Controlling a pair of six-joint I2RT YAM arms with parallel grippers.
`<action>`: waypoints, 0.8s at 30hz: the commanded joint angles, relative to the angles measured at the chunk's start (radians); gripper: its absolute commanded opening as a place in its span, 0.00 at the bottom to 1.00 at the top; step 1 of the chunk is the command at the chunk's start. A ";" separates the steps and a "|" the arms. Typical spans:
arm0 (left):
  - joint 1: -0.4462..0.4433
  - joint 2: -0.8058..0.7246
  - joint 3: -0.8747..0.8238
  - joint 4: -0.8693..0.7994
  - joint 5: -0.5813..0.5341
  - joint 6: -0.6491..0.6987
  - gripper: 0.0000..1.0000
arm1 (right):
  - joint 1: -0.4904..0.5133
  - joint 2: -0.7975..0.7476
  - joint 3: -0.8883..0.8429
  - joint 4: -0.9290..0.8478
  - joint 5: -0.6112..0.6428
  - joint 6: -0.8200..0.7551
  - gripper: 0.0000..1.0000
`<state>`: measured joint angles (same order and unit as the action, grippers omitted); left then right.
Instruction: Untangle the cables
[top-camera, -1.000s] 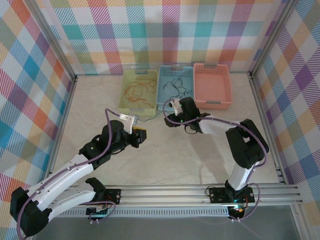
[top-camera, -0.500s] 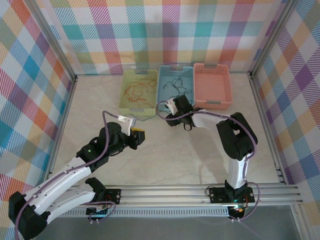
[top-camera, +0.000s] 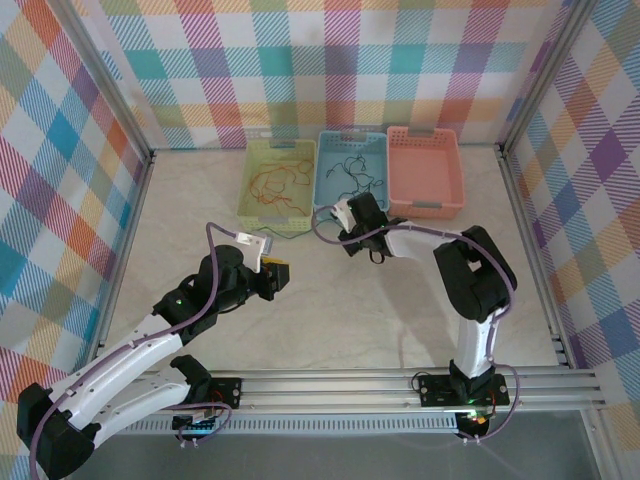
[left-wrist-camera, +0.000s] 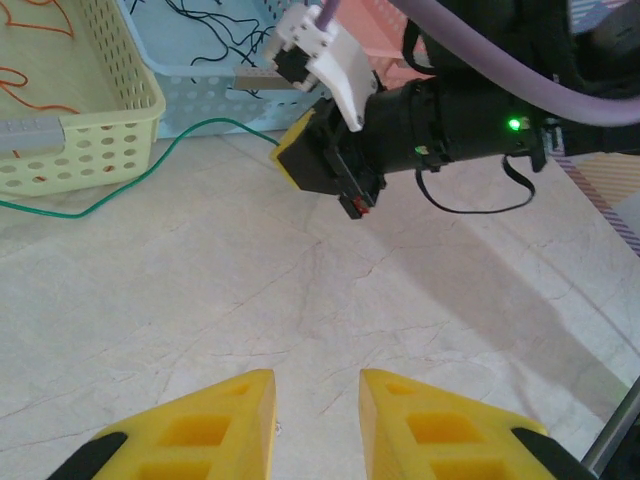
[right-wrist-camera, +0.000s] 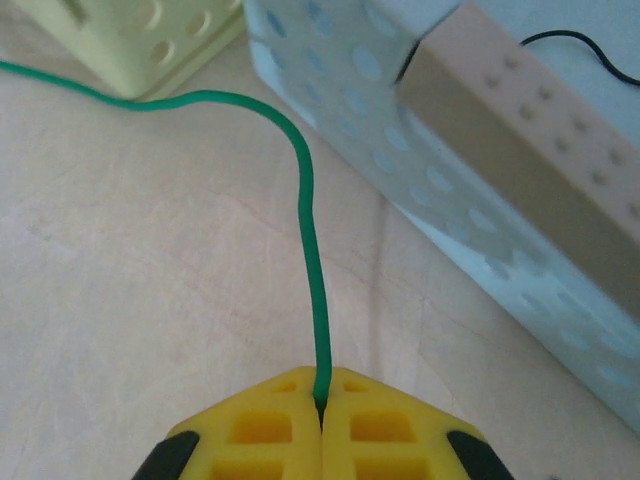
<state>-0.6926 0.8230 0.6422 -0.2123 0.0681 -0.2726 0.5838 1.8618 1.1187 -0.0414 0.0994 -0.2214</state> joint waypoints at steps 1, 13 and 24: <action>-0.001 -0.018 -0.015 0.005 -0.002 0.005 0.29 | 0.012 -0.146 -0.059 0.050 -0.054 -0.054 0.00; -0.003 0.084 0.169 -0.110 -0.063 0.075 0.71 | 0.047 -0.556 -0.246 0.048 -0.303 -0.173 0.00; -0.013 0.135 0.276 -0.199 -0.058 0.200 0.76 | 0.060 -0.692 -0.241 -0.032 -0.354 -0.145 0.00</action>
<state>-0.6930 0.9340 0.8753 -0.3691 0.0128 -0.1299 0.6353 1.1934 0.8845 -0.0513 -0.2119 -0.3714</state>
